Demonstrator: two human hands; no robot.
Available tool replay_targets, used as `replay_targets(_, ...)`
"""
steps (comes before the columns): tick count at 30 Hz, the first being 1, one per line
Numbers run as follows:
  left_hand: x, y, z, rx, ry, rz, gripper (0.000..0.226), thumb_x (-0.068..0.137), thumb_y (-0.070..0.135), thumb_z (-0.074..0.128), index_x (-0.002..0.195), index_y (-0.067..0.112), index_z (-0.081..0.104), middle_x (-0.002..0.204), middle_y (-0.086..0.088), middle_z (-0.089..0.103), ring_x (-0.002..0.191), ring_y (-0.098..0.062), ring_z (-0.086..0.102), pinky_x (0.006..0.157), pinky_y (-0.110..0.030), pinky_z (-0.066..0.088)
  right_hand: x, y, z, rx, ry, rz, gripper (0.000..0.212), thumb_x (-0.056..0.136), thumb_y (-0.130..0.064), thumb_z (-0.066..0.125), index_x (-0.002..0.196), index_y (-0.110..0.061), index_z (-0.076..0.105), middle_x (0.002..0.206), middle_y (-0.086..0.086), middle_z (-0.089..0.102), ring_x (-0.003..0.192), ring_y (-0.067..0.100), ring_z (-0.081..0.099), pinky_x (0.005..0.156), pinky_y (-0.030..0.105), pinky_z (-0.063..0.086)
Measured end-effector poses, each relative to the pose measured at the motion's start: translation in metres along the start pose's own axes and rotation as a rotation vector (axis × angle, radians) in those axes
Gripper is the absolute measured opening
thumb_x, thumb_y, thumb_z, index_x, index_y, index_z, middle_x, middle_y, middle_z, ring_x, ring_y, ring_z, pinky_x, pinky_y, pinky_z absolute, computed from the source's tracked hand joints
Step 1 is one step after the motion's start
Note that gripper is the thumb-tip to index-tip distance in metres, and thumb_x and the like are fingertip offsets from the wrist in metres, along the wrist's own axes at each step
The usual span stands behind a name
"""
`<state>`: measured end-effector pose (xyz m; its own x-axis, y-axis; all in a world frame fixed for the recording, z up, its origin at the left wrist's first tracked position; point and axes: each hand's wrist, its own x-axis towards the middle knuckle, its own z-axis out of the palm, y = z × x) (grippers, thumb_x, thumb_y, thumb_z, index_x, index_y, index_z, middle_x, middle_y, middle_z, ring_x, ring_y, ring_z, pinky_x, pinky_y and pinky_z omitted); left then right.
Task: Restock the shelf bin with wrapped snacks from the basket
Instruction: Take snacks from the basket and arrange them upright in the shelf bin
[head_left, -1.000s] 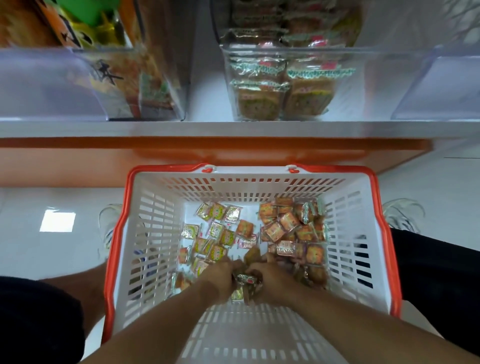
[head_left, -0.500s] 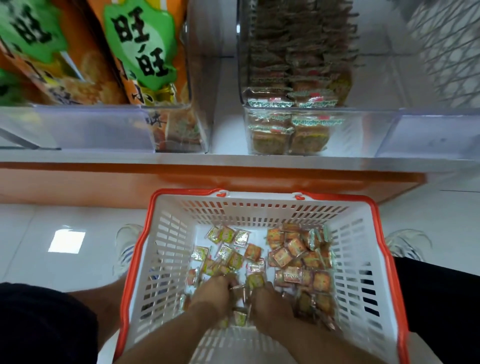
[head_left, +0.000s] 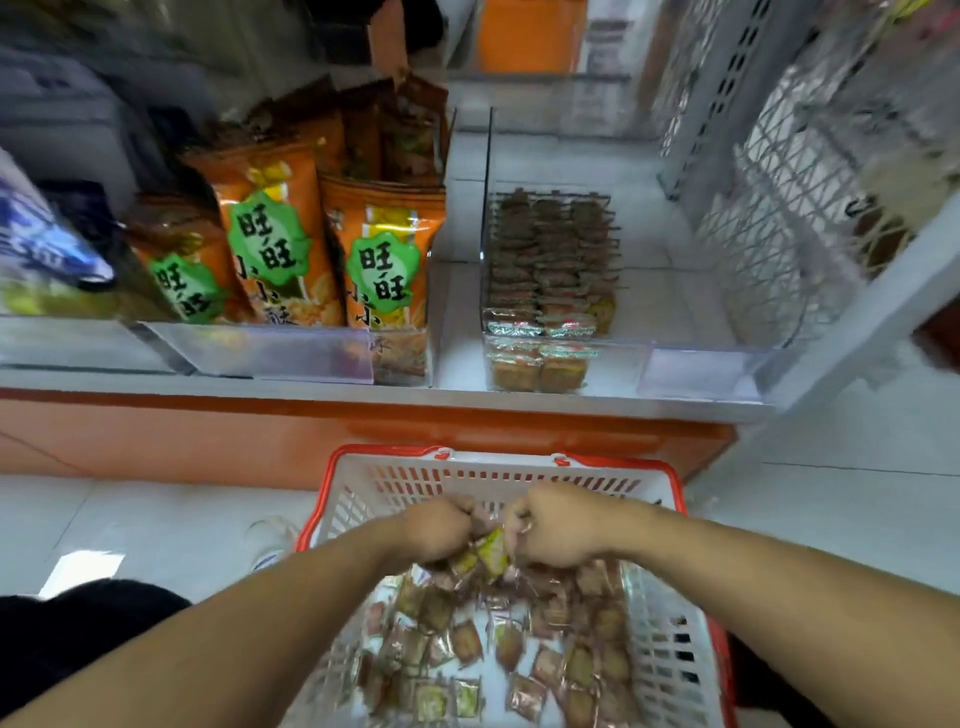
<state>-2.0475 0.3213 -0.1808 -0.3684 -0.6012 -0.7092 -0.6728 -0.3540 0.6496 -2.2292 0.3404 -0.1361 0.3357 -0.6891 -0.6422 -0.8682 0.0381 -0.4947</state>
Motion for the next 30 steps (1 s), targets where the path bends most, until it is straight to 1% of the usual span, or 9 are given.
replay_targets(4,-0.053,0.066,-0.022,-0.169,-0.120,0.141,0.018,0.104,0.019,0.052,0.107,0.013,0.069,0.056,0.010,0.059,0.041,-0.001,0.053,0.041,-0.017,0.043,-0.076,-0.045,-0.074,-0.008,0.263,-0.211,0.008,0.080,-0.025,0.074,0.087,-0.029,0.074,0.074,-0.018,0.068,0.067,-0.009,0.059,0.059,0.007,0.041)
replay_targets(6,-0.080,0.091,-0.028,-0.294,-0.125,0.221,0.016,0.105,0.020,0.051,0.100,0.017,0.066,0.060,0.009,0.060,0.043,-0.002,0.054,0.039,-0.019,0.041,-0.108,-0.058,-0.101,0.116,0.383,-0.314,0.012,0.079,-0.025,0.081,0.083,-0.031,0.072,0.075,-0.017,0.068,0.065,-0.009,0.058,0.061,0.010,0.044)
replay_targets(10,-0.116,0.128,-0.031,-0.593,0.040,0.378,0.018,0.105,0.030,0.052,0.102,0.018,0.065,0.082,-0.007,0.068,0.054,-0.013,0.058,0.042,-0.023,0.046,-0.133,-0.067,-0.123,0.390,0.681,-0.404,0.020,0.074,-0.027,0.089,0.084,-0.029,0.072,0.078,-0.010,0.069,0.060,-0.002,0.060,0.059,0.015,0.045)
replay_targets(14,-0.130,0.146,-0.030,-0.851,0.145,0.458,0.026,0.103,0.039,0.051,0.098,0.023,0.071,0.090,-0.006,0.076,0.065,-0.015,0.071,0.047,-0.028,0.055,-0.123,-0.069,-0.113,0.526,0.848,-0.384,0.033,0.073,-0.020,0.089,0.093,-0.039,0.072,0.095,-0.010,0.070,0.080,0.002,0.068,0.072,0.027,0.056)
replay_targets(18,-0.131,0.155,-0.038,-0.822,0.145,0.526,0.036,0.095,0.056,0.059,0.110,0.026,0.074,0.102,-0.008,0.078,0.080,-0.019,0.076,0.057,-0.031,0.058,-0.119,-0.072,-0.114,0.504,0.826,-0.429,0.043,0.074,-0.023,0.087,0.105,-0.047,0.069,0.113,-0.015,0.068,0.100,0.000,0.067,0.081,0.015,0.053)
replay_targets(20,-0.133,0.158,-0.044,-0.798,0.100,0.580,0.040,0.085,0.055,0.073,0.113,0.025,0.071,0.099,-0.008,0.076,0.079,-0.020,0.074,0.059,-0.030,0.058,-0.120,-0.073,-0.119,0.514,0.772,-0.461,0.054,0.069,-0.023,0.088,0.114,-0.044,0.068,0.121,-0.013,0.066,0.106,0.002,0.067,0.087,0.017,0.052)
replay_targets(24,-0.132,0.158,-0.049,-0.791,0.040,0.603,0.035,0.086,0.039,0.079,0.117,0.025,0.070,0.111,-0.017,0.076,0.092,-0.028,0.076,0.068,-0.033,0.060,-0.118,-0.078,-0.118,0.559,0.735,-0.442,0.078,0.061,-0.011,0.092,0.125,-0.044,0.065,0.129,-0.012,0.059,0.088,0.006,0.068,0.082,0.029,0.057)
replay_targets(28,-0.127,0.155,-0.053,-0.815,0.069,0.602,0.033,0.086,0.039,0.077,0.116,0.027,0.072,0.110,-0.014,0.077,0.086,-0.023,0.075,0.062,-0.030,0.060,-0.114,-0.079,-0.124,0.658,0.691,-0.472,0.065,0.074,0.001,0.085,0.124,-0.036,0.068,0.120,-0.005,0.071,0.096,0.013,0.073,0.083,0.029,0.059)
replay_targets(30,-0.127,0.154,-0.055,-0.822,0.090,0.588,0.036,0.083,0.043,0.074,0.115,0.027,0.074,0.108,-0.011,0.077,0.088,-0.021,0.076,0.058,-0.029,0.059,-0.115,-0.078,-0.131,0.783,0.642,-0.478,0.048,0.084,0.003,0.075,0.120,-0.028,0.070,0.110,0.001,0.076,0.087,0.013,0.073,0.073,0.026,0.060)
